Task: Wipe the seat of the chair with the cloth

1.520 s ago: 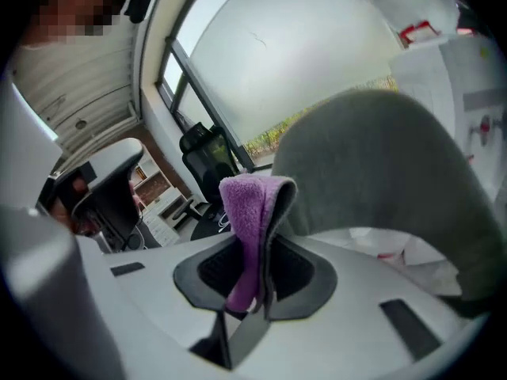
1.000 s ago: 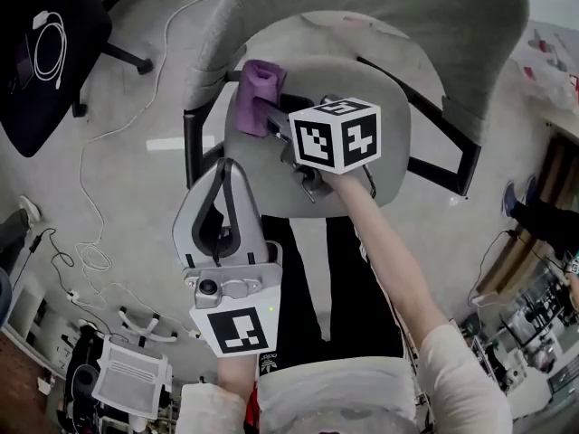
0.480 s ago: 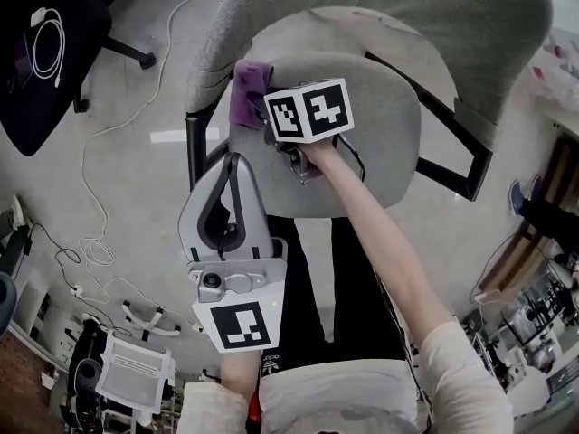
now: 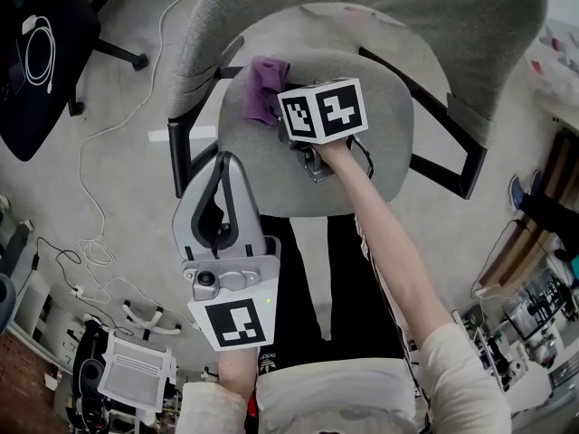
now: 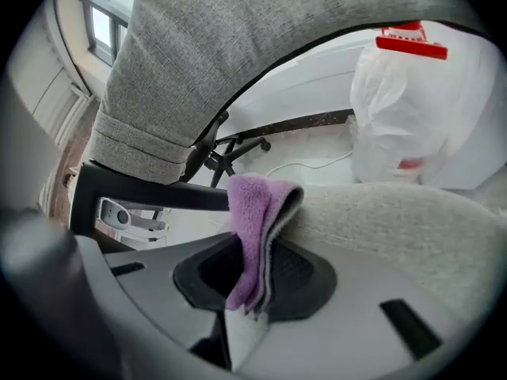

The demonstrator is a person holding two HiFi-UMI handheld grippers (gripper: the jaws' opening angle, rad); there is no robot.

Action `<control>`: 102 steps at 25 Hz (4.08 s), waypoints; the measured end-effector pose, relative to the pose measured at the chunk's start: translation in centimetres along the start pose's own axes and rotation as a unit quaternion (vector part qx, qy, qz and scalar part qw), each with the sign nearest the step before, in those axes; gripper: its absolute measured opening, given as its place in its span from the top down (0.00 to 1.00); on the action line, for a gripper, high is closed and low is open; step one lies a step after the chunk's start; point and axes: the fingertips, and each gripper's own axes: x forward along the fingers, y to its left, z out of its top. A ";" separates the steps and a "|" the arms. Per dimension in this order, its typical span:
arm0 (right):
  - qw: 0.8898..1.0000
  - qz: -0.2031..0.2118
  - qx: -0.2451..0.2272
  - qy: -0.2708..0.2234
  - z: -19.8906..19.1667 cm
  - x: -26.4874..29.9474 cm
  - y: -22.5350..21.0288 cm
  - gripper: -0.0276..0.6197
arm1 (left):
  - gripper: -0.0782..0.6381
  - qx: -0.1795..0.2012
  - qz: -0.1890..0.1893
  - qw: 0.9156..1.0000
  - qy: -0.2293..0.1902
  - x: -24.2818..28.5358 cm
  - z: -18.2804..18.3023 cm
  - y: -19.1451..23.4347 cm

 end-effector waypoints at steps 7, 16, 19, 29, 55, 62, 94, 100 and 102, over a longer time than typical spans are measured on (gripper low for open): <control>0.998 -0.064 -0.015 0.004 -0.8 -4.2 -5.6 0.82 | 0.87 -0.002 -0.006 1.000 0.002 0.8 0.0 -1.5; 0.990 -0.142 0.015 -0.003 -2.7 -10.6 -13.6 0.82 | 0.87 0.006 -0.026 1.000 0.005 1.7 0.4 -3.8; 0.985 -0.169 0.020 0.001 -3.5 -12.6 -15.9 0.82 | 0.87 0.012 -0.033 0.999 0.005 1.8 0.5 -4.4; 0.969 -0.241 0.048 -0.003 -5.0 -16.9 -20.7 0.82 | 0.87 0.021 -0.037 0.999 0.007 1.8 0.6 -5.6; 0.999 0.023 -0.007 -0.030 -3.1 -7.1 5.1 0.82 | 0.87 0.038 0.068 0.997 0.000 -1.7 0.8 3.0; 0.997 0.070 0.001 0.041 -7.1 1.2 10.0 0.82 | 0.87 0.033 0.083 0.996 0.003 -3.0 0.2 4.8; 0.989 -0.139 0.035 0.039 -11.9 -10.4 -9.0 0.82 | 0.87 0.042 0.041 0.998 0.000 -2.1 0.5 0.6; 0.976 -0.208 0.034 0.052 -13.2 -14.5 -13.9 0.82 | 0.87 0.042 0.033 0.999 0.002 -1.8 0.5 -0.5; 0.971 -0.232 0.031 0.056 -13.5 -15.7 -15.2 0.82 | 0.87 0.043 0.029 0.999 0.004 -1.7 0.5 -0.8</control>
